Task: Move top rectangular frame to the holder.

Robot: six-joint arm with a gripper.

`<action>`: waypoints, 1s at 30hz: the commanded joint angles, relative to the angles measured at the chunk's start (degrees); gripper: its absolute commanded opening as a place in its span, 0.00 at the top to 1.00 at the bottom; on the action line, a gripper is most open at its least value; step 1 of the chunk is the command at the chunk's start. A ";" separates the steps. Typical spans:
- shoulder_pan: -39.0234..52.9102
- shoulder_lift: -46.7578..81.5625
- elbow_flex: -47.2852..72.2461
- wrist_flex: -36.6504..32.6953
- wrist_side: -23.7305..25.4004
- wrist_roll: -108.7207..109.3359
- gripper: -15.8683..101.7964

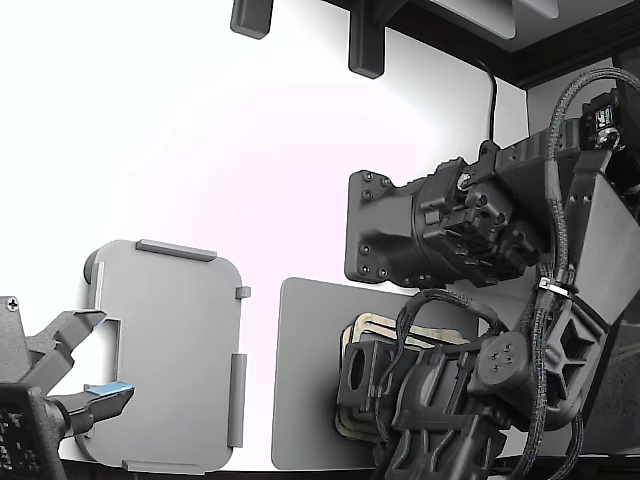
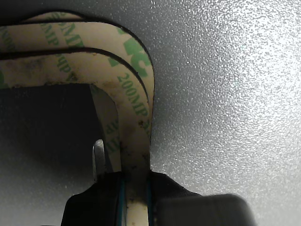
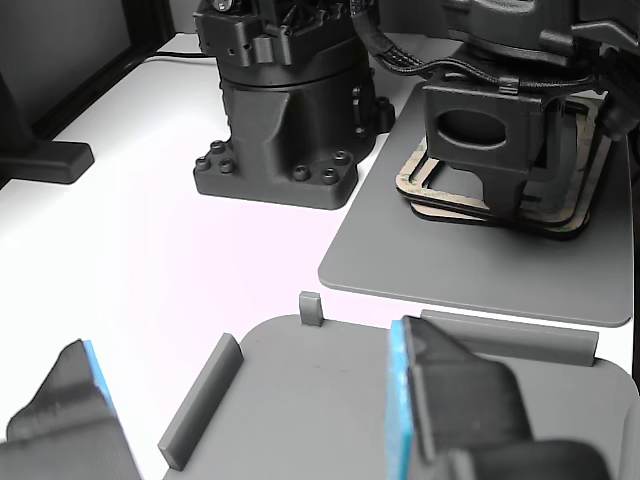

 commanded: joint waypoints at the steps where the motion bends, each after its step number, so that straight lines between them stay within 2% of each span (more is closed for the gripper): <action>1: -1.23 1.85 -1.32 -0.18 0.18 0.09 0.95; 15: -2.02 4.66 -8.53 5.89 2.46 3.34 0.95; 24: -8.17 10.46 -14.41 8.09 2.81 18.19 0.96; 30: -11.95 12.04 -18.19 10.11 5.45 29.97 0.96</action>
